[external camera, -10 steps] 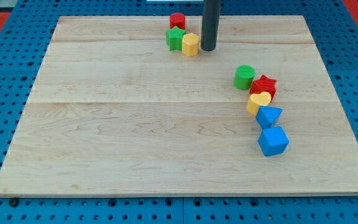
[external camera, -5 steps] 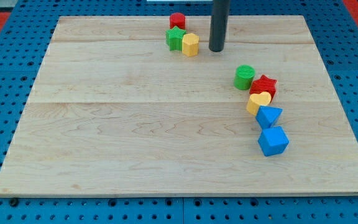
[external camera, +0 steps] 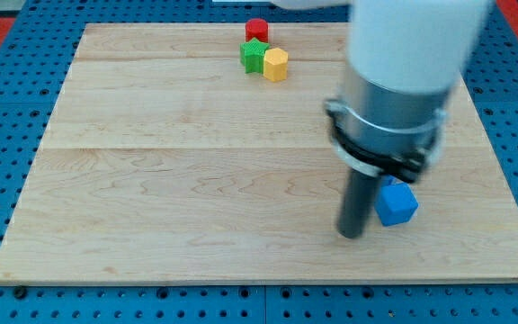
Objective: Slide the yellow heart and red star upwards of the board
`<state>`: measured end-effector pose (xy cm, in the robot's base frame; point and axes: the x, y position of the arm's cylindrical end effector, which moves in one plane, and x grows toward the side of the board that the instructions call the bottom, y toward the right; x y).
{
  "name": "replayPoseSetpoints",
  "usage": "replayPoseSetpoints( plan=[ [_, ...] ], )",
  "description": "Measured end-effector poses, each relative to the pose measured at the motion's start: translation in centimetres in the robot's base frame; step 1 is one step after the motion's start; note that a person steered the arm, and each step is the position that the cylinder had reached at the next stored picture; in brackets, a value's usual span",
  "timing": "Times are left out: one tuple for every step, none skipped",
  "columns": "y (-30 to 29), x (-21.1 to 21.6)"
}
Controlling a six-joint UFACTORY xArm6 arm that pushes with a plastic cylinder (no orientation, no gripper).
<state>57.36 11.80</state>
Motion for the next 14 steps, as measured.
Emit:
replayPoseSetpoints(
  plan=[
    [6.9, 1.5],
    [5.9, -2.4],
    [6.1, -0.9],
    [6.2, 2.4],
    [5.5, 0.9],
    [3.4, -0.7],
    [1.9, -3.2],
    [1.5, -6.9],
    [0.6, -11.5],
    [0.3, -13.3],
    [1.0, -14.2],
    [3.1, -12.8],
    [3.5, -12.9],
    [3.5, -14.3]
  ],
)
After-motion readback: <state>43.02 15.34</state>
